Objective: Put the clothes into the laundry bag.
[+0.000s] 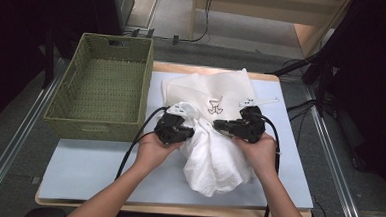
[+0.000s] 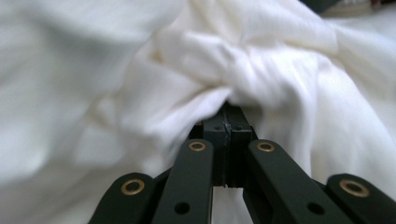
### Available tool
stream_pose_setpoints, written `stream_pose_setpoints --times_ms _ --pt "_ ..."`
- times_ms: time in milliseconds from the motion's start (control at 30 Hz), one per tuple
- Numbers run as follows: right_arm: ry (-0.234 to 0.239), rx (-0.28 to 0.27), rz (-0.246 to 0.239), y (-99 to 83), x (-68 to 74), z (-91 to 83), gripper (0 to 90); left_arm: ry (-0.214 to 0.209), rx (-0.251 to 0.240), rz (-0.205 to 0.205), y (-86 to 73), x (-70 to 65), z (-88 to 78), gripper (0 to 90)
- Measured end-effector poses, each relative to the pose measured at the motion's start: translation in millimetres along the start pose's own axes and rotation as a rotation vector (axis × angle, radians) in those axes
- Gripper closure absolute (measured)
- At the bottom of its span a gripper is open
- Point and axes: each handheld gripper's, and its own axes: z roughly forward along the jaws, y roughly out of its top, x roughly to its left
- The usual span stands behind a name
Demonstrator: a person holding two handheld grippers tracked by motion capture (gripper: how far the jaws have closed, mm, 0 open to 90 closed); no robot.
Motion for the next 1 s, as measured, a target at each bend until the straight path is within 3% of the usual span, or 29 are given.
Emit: stream_pose_setpoints --times_ms 133,200,267,400,433,500,600,700,1000 --pt "0.000 0.000 0.005 -0.3 -1.9 -0.2 89.6 0.021 -0.008 -0.021 -14.5 8.6 -21.1 90.0" --pt "0.001 -0.001 0.007 -0.3 -2.5 -0.4 89.6 0.055 -0.001 -0.036 -22.2 15.0 -30.0 90.0" --pt "0.006 -0.003 0.007 -0.2 -3.7 -0.7 89.6 0.090 -0.003 -0.080 -32.0 27.9 -38.6 90.0" --pt "0.005 -0.001 0.009 0.1 -3.8 -1.5 89.6 0.132 -0.008 -0.116 -38.4 40.0 -40.9 90.0" --pt "0.005 0.002 0.008 0.2 -3.8 -1.8 89.6 0.149 -0.001 -0.125 -39.6 43.2 -40.3 90.0" --pt "0.006 0.000 0.012 0.3 -4.0 -2.0 89.6 0.178 -0.002 -0.102 -40.3 42.9 -36.8 90.0" --pt "0.011 -0.001 0.013 0.3 -4.3 -2.2 89.6 0.192 0.024 -0.090 -38.8 40.3 -25.3 89.7" --pt "0.010 -0.001 0.010 0.3 -4.4 -2.8 89.6 0.190 0.003 -0.106 -33.5 38.5 -14.7 89.8" --pt "0.012 0.001 0.005 0.6 -4.8 -4.2 89.6 0.187 -0.064 -0.086 2.6 25.6 7.0 89.7"
